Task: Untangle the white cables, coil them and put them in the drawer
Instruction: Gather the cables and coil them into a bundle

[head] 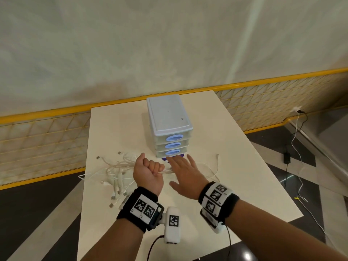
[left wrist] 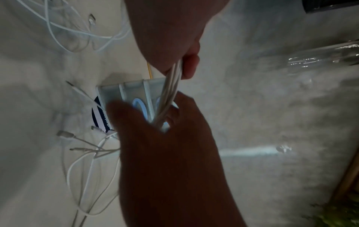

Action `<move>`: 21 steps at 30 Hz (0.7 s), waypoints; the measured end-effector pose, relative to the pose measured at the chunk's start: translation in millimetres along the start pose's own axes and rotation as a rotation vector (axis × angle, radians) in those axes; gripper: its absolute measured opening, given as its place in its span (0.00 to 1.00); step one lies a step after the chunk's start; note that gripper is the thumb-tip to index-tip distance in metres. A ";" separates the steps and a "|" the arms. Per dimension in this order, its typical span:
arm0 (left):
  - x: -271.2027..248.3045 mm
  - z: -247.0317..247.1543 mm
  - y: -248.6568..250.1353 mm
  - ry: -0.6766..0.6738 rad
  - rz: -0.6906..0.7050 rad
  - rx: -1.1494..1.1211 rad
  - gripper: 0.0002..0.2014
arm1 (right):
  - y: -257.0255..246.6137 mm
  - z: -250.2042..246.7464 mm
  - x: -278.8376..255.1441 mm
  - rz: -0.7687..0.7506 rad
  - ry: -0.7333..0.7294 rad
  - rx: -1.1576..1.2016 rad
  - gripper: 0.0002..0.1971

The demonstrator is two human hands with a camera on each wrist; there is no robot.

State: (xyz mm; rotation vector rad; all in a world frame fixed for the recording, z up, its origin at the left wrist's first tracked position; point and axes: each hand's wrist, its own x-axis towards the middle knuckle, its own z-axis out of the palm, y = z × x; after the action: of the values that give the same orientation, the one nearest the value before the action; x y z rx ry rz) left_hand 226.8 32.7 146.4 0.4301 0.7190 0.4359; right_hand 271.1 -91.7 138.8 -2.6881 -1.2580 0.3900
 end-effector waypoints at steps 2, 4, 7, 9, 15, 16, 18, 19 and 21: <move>-1.7 -0.8 -2.0 -0.014 -0.024 -0.010 0.27 | -9.8 6.6 7.7 0.004 0.026 0.148 0.23; -1.5 -3.6 -0.7 -0.014 -0.048 -0.006 0.27 | -11.9 9.7 11.3 0.039 0.030 0.208 0.11; -1.8 -6.5 6.3 -0.003 -0.102 0.032 0.26 | -6.4 8.3 10.7 0.082 0.063 0.057 0.16; -0.9 -7.0 13.8 0.008 -0.119 0.028 0.26 | -0.2 1.6 11.1 0.090 0.066 -0.014 0.19; 11.8 -17.4 55.7 0.123 -0.078 -0.082 0.25 | 31.6 -11.7 8.0 0.195 0.034 -0.088 0.21; 13.7 -19.9 57.9 0.125 -0.074 -0.091 0.25 | 34.7 -11.7 8.0 0.205 0.031 -0.095 0.20; 14.6 -22.6 54.7 0.110 -0.062 -0.069 0.26 | 39.4 -12.0 8.2 0.207 0.023 -0.083 0.19; 13.6 -23.3 50.6 0.097 -0.052 -0.039 0.27 | 41.6 -11.4 7.2 0.202 0.013 -0.071 0.19; 11.7 -22.6 42.1 0.066 -0.028 0.006 0.27 | 47.3 -8.5 5.6 0.188 -0.040 -0.006 0.16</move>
State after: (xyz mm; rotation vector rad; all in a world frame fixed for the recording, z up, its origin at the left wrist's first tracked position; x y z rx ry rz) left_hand 209.0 78.5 146.7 0.4129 0.7899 0.4235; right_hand 311.7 -117.8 134.6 -2.8267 -1.0194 0.4661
